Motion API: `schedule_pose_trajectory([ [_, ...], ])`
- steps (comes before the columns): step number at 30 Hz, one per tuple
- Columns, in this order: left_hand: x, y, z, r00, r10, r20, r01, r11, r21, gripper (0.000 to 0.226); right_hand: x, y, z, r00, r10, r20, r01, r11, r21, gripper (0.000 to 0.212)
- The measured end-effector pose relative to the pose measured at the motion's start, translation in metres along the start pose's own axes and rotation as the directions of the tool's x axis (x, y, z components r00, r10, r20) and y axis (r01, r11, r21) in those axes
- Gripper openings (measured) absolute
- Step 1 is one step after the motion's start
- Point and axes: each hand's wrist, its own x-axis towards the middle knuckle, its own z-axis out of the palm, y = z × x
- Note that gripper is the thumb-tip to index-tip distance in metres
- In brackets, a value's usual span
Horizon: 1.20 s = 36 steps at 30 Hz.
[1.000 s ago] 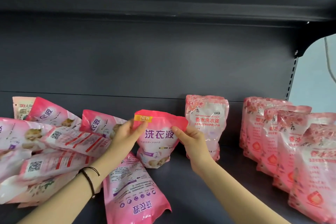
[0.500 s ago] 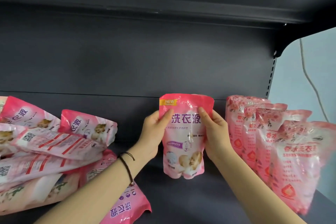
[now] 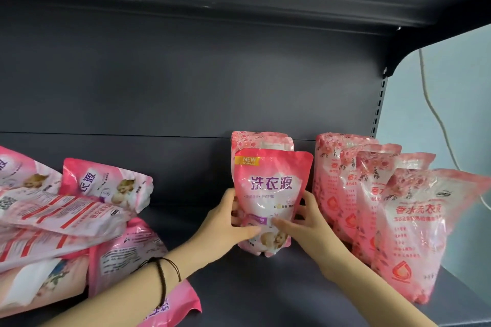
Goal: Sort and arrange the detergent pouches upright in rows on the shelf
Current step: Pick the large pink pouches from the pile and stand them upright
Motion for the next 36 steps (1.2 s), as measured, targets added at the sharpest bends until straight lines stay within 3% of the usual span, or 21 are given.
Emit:
schedule_pose_trajectory([
  [7, 0.009, -0.008, 0.013, 0.996, 0.025, -0.082, -0.02, 0.997, 0.069, 0.059, 0.007, 0.003, 0.005, 0.996, -0.064, -0.067, 0.053, 0.986, -0.159, 0.066],
  [13, 0.013, -0.011, 0.012, 0.999, -0.018, -0.041, 0.023, 0.993, 0.115, 0.06, 0.014, 0.004, 0.001, 0.997, -0.067, -0.049, 0.051, 0.961, -0.271, 0.069],
  [15, 0.01, -0.008, 0.006, 0.997, -0.078, 0.004, 0.076, 0.984, 0.159, 0.06, 0.013, -0.002, -0.006, 0.999, -0.051, -0.016, 0.039, 0.894, -0.447, 0.064],
  [17, 0.002, -0.004, -0.005, 0.993, -0.111, 0.031, 0.098, 0.953, 0.287, 0.055, 0.01, -0.01, -0.015, 0.999, -0.005, 0.033, 0.027, 0.709, -0.705, 0.047],
  [19, -0.012, 0.002, -0.02, 0.994, -0.097, 0.055, 0.055, 0.852, 0.521, 0.048, 0.005, -0.016, -0.021, 0.997, 0.015, 0.077, 0.063, 0.435, -0.898, 0.038],
  [21, -0.029, 0.01, -0.04, 0.992, -0.047, 0.12, -0.059, 0.658, 0.751, 0.043, -0.001, -0.022, -0.023, 0.993, -0.001, 0.119, 0.115, 0.276, -0.954, 0.037],
  [24, -0.056, 0.022, -0.066, 0.979, 0.044, 0.198, -0.2, 0.359, 0.912, 0.041, -0.009, -0.034, -0.019, 0.975, 0.025, 0.219, 0.209, 0.214, -0.954, 0.034],
  [27, -0.083, 0.03, -0.093, 0.969, 0.097, 0.226, -0.24, 0.178, 0.954, 0.046, -0.016, -0.046, -0.004, 0.942, 0.07, 0.329, 0.319, 0.127, -0.939, 0.036],
  [30, -0.109, 0.039, -0.124, 0.955, 0.12, 0.272, -0.282, 0.08, 0.956, 0.046, -0.023, -0.059, 0.015, 0.9, 0.1, 0.425, 0.423, 0.044, -0.905, 0.037],
  [34, -0.141, 0.034, -0.156, 0.912, 0.197, 0.359, -0.354, -0.063, 0.933, 0.036, -0.034, -0.07, 0.053, 0.852, 0.103, 0.514, 0.512, 0.045, -0.858, 0.041],
  [36, -0.155, 0.025, -0.167, 0.897, 0.197, 0.396, -0.394, -0.053, 0.918, 0.037, -0.041, -0.072, 0.075, 0.842, 0.097, 0.532, 0.529, 0.053, -0.847, 0.041],
])
